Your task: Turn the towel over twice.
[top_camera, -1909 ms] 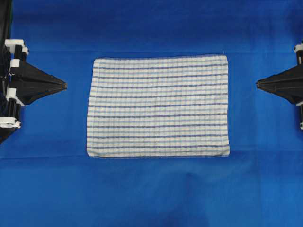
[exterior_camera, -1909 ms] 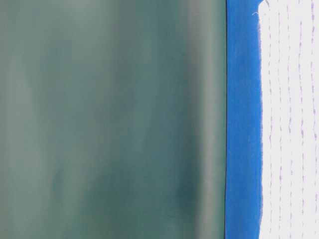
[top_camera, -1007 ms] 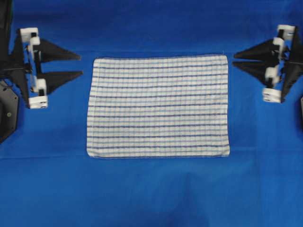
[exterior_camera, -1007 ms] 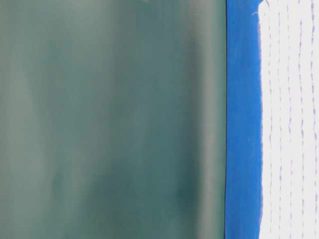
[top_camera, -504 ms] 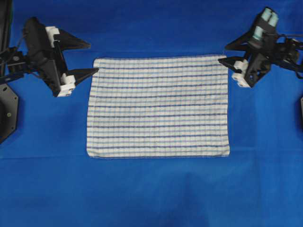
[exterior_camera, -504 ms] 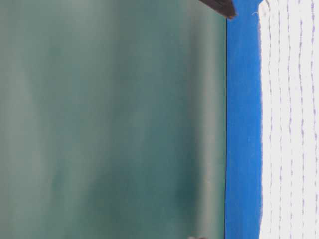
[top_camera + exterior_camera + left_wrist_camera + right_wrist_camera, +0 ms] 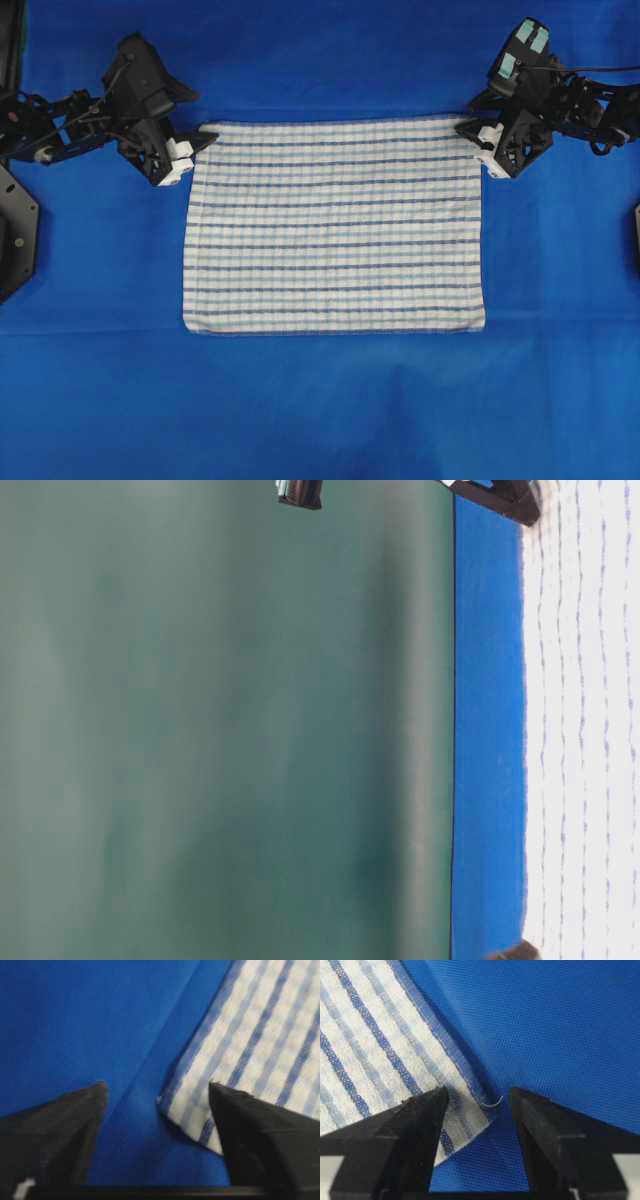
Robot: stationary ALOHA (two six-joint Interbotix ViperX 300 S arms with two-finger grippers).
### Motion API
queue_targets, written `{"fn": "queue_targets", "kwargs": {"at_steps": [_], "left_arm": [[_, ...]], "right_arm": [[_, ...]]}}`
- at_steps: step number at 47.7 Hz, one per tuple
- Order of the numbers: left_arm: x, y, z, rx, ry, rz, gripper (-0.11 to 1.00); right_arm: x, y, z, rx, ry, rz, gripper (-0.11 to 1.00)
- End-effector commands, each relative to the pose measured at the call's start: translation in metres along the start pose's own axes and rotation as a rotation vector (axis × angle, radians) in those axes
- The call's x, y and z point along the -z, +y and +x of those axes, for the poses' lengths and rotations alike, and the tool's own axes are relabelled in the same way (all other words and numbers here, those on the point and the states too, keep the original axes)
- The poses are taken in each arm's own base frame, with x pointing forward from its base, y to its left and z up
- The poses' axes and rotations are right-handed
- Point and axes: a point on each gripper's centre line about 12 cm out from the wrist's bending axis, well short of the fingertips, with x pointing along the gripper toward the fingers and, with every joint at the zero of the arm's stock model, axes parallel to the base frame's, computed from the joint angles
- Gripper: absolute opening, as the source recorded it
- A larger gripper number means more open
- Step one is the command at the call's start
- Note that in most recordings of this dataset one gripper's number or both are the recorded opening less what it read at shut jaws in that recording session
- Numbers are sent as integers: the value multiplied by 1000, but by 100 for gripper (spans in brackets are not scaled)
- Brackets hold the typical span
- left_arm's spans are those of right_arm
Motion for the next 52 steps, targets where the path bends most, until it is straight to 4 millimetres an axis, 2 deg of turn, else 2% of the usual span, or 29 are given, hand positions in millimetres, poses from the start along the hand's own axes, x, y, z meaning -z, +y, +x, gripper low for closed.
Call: {"fn": "queue_targets", "kwargs": {"at_steps": [1,4,7,10,12,21,28,44,52], "left_arm": [[-1,3,5,-8,30,10,62],[2,4,6,-4,71,40,42],[3,4,7,-1,90,59,24],[3,3,8,2,99,71,8],[2,4,8,1,99,73,3],[-4,5,9,-2,88,79,4],[-21,15,3,-31,55,63,4],[-86,45,-32,-120,-100,73,4],[-121,57,-54,-167,-212,66,4]], "right_arm": [[-6,-1,-1,2,-25,-1,57],[-6,-1,-1,2,-23,-1,50],[-6,-1,-1,2,-20,-1,37],[-5,-1,-1,2,-20,-3,19],[-5,-1,-1,2,-18,-3,8],[-10,-1,-3,2,-35,3,6],[-24,-9,-9,22,-87,24,6],[-62,-36,-36,89,-211,69,6],[-90,-51,-57,133,-263,58,6]]}}
